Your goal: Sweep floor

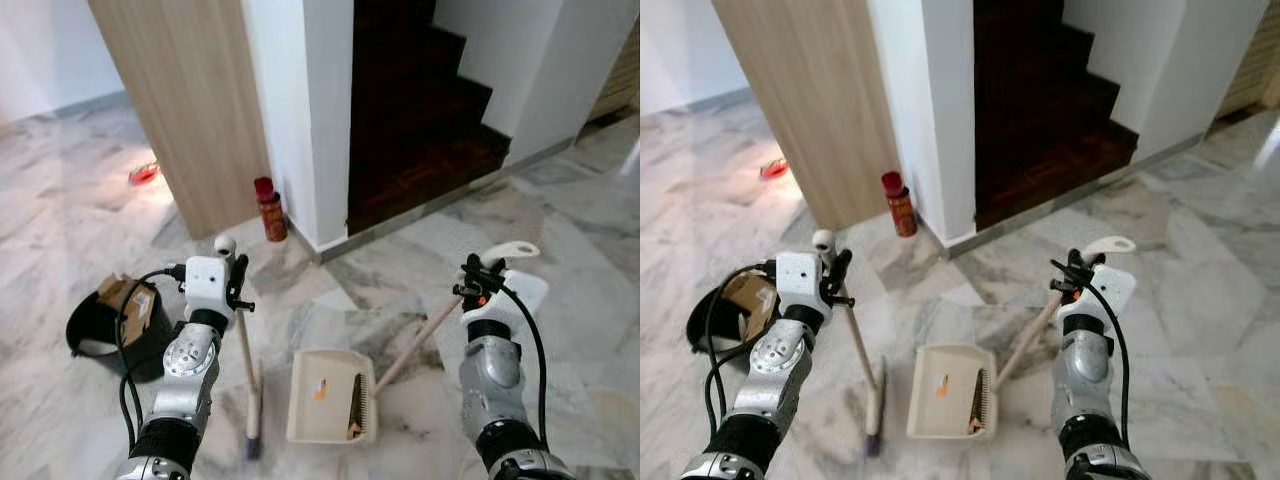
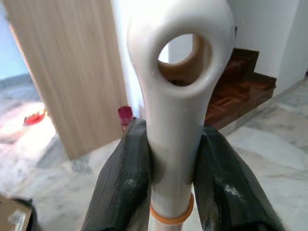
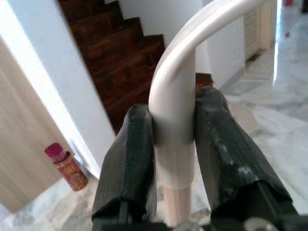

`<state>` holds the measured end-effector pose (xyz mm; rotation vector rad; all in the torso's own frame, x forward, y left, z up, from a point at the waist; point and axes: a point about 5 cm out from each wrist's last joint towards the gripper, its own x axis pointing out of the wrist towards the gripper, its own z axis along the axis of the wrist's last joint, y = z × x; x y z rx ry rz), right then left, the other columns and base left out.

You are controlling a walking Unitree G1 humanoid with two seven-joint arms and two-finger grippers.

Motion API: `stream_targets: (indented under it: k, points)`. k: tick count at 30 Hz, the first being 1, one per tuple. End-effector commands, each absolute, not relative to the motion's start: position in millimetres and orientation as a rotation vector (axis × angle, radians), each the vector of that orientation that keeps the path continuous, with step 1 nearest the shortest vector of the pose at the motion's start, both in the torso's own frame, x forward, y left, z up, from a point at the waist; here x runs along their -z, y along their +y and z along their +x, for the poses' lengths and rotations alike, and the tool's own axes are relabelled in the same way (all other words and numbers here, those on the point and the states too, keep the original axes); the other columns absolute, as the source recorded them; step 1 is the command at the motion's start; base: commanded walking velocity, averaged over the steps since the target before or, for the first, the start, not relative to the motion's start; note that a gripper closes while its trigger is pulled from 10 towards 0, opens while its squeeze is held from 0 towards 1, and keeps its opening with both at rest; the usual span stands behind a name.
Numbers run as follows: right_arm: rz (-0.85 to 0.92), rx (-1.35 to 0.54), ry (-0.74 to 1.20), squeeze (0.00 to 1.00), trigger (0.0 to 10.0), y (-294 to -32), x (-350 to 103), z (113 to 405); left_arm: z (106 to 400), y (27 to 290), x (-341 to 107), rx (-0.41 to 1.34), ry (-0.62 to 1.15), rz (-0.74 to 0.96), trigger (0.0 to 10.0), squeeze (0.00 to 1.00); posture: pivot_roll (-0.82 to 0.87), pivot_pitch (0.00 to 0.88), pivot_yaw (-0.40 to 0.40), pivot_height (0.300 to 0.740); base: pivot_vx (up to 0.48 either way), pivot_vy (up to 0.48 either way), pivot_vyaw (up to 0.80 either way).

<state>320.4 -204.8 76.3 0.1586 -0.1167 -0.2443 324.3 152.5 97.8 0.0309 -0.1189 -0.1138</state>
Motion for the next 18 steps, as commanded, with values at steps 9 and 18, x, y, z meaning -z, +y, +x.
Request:
stream_targets:
  k: [9,18]
  points:
    - [0.149,0.191,-0.175,0.00,10.0,-191.2,-87.9,325.9,325.1,159.7,-107.2,0.106,-0.161,0.062,10.0,0.00,0.04,0.000,0.073,0.740,0.000,0.288,0.77]
    - [0.144,0.185,-0.171,0.00,10.0,-192.1,-87.6,325.7,324.5,164.5,-107.6,0.091,-0.160,0.069,10.0,0.00,0.05,0.000,0.064,0.740,0.000,0.287,0.33]
